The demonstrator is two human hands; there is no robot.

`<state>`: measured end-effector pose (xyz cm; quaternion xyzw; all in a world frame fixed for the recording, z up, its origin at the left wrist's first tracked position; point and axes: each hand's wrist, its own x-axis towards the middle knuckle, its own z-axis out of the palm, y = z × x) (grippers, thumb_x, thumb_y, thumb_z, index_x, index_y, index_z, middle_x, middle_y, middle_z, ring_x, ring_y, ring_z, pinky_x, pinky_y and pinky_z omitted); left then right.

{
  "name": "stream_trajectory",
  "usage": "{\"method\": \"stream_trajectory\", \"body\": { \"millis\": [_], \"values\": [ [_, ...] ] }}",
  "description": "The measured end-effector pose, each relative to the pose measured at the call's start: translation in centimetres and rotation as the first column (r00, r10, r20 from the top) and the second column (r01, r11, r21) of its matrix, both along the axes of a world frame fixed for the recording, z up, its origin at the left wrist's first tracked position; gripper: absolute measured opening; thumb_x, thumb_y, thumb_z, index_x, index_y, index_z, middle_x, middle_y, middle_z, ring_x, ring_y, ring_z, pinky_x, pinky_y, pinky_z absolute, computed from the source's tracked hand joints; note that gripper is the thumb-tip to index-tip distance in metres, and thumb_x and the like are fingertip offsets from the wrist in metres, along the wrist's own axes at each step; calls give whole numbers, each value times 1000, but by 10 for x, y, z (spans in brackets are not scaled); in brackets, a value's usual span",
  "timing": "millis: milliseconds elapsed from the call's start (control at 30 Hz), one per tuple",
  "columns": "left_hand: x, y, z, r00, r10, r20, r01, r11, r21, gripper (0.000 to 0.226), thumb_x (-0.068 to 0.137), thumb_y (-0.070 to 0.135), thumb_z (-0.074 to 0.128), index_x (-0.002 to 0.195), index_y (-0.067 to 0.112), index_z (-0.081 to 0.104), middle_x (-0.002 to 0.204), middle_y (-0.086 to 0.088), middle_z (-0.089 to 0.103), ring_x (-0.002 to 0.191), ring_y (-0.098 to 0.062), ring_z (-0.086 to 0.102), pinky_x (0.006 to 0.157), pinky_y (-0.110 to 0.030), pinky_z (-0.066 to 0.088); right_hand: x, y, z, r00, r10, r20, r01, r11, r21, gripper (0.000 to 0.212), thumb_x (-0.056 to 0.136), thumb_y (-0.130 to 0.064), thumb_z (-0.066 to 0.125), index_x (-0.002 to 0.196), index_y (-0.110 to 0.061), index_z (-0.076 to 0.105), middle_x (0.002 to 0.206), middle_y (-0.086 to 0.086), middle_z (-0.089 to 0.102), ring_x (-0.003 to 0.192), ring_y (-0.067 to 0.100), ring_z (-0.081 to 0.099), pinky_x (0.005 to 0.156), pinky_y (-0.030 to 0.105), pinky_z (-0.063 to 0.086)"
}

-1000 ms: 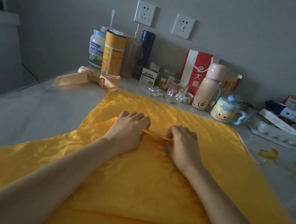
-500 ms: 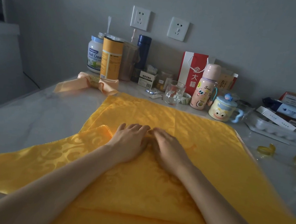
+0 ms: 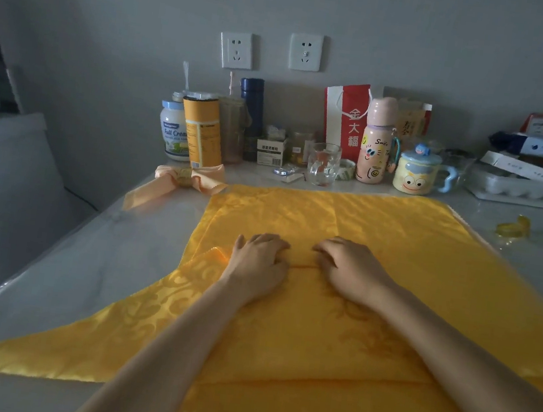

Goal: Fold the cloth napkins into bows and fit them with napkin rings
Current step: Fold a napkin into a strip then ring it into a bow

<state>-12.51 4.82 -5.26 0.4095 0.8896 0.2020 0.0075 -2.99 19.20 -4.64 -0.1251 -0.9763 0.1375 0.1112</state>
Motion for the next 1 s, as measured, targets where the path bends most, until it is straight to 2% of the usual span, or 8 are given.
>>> {"method": "stream_trajectory", "body": {
  "millis": [133,300,433,567,667,767,867,1000],
  "values": [
    [9,-3,1,975,5,-223,9,998,59,41,84,16,51,125,20,54,130,3,54,125,-16,42,111,-34,20,16,-2,5,989,-60,-138,72,994,84,21,91,-16,53,111,-19,61,114,-1,63,111,20,53,97,33,30],
    [21,-16,0,930,-32,-367,58,997,60,29,92,28,47,118,20,59,119,5,60,116,-16,50,102,-30,24,23,-6,4,987,1,-158,32,978,205,22,86,-7,54,106,-16,58,109,-1,62,108,21,51,94,32,27],
    [32,-25,-3,933,3,-361,47,990,131,32,98,32,40,94,15,67,103,2,64,102,-18,55,91,-30,33,28,-7,10,999,16,-50,-3,968,250,19,80,-11,54,98,-18,59,101,-3,58,105,20,50,93,33,27],
    [32,-21,-1,957,59,-285,-39,996,74,29,96,37,43,98,15,62,109,3,60,108,-16,51,91,-29,33,27,-14,14,998,-47,-53,58,973,226,11,88,-20,47,80,-17,55,86,-3,54,95,21,54,89,32,28],
    [33,-19,-3,967,38,-253,-36,999,10,29,98,35,39,121,20,50,126,4,54,122,-15,45,104,-32,27,24,-15,9,997,-28,-69,48,954,296,25,96,-25,42,114,-15,56,115,3,58,111,23,52,96,34,29],
    [33,-18,-5,976,-3,-219,-28,990,-141,44,102,35,24,145,26,25,152,3,28,142,-15,19,117,-45,7,20,-20,1,995,64,73,-79,974,215,45,102,-35,29,142,-16,36,151,5,31,139,19,26,112,31,15],
    [27,-19,-4,996,15,-86,-36,967,-252,48,102,40,14,149,29,15,158,4,6,146,-13,2,117,-47,-3,20,-22,-5,961,75,266,-92,994,52,55,100,-48,16,150,-24,15,159,-3,4,145,11,2,117,32,0],
    [24,-19,-2,1000,15,-22,-20,964,-263,49,101,42,12,150,31,11,159,5,0,146,-13,-2,117,-46,-6,25,-6,-7,952,8,307,-20,999,37,58,99,-51,11,150,-25,5,158,-6,-6,145,8,-7,117,33,-6]
  ]
}}
